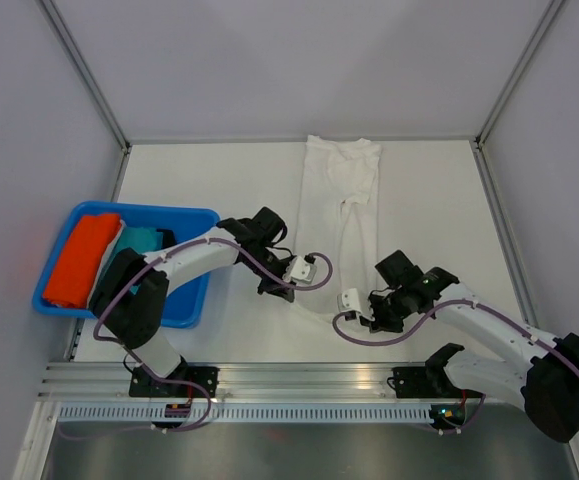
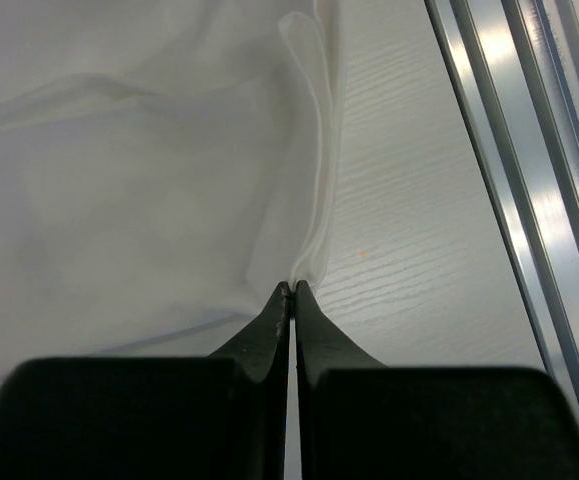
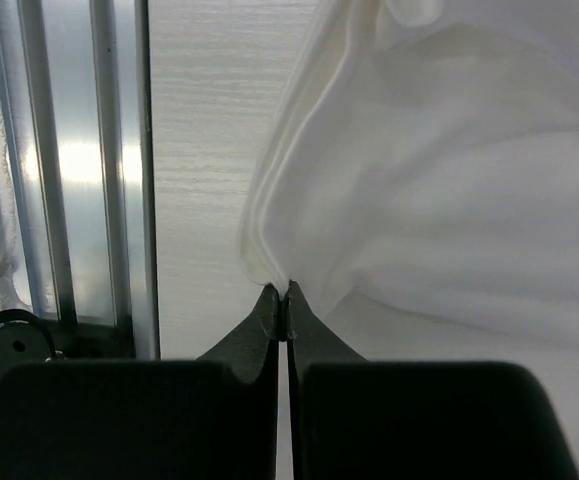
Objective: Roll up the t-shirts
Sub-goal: Roll the tshirt
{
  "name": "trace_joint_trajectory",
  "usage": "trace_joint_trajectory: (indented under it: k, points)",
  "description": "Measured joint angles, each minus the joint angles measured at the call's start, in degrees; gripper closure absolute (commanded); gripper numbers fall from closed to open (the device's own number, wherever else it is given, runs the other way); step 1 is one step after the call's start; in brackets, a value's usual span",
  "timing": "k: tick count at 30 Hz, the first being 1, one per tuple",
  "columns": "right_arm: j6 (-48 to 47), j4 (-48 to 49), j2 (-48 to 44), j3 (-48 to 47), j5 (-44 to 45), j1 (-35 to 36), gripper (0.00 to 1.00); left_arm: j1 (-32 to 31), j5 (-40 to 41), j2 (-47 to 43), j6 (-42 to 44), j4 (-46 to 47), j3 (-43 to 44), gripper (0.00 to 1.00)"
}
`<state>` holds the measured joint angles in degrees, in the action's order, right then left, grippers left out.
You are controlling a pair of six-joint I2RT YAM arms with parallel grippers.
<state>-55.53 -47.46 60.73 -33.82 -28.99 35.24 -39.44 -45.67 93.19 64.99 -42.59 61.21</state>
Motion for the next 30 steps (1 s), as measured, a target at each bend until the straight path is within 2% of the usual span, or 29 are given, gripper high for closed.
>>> trace_joint_trajectory:
  k: [11,13,16,20,24,26,29,30]
  points:
    - [7.23,6.08,3.37,-1.62,-0.09,-6.71,1.0,3.65,-1.49,7.65,-7.39,-1.92,5.68,0.98]
    - [8.76,7.52,4.15,-1.62,-0.09,-7.63,0.94,4.37,-1.53,8.79,-8.48,-1.99,6.8,0.98]
    - [11.17,9.7,4.7,-1.62,0.35,-9.81,0.91,5.11,-1.6,10.4,-9.51,-1.97,8.0,0.98]
    - [13.51,12.28,6.25,-1.62,1.6,-10.78,0.95,5.73,-1.57,12.15,-10.14,-2.01,8.39,0.98]
    - [15.89,14.23,7.41,-1.64,1.99,-11.43,0.93,6.47,-1.57,12.59,-10.75,-2.12,8.41,0.98]
    - [17.4,15.26,8.09,-1.81,1.97,-11.8,0.91,6.88,-1.51,12.72,-10.97,-2.12,8.61,0.98]
    - [19.76,17.33,9.35,-2.43,2.21,-12.17,0.77,7.34,-1.22,13.16,-11.65,-2.12,9.11,0.98]
    - [20.63,18.03,9.6,-2.62,2.51,-12.5,0.67,7.5,-1.05,13.25,-11.87,-2.1,9.14,0.98]
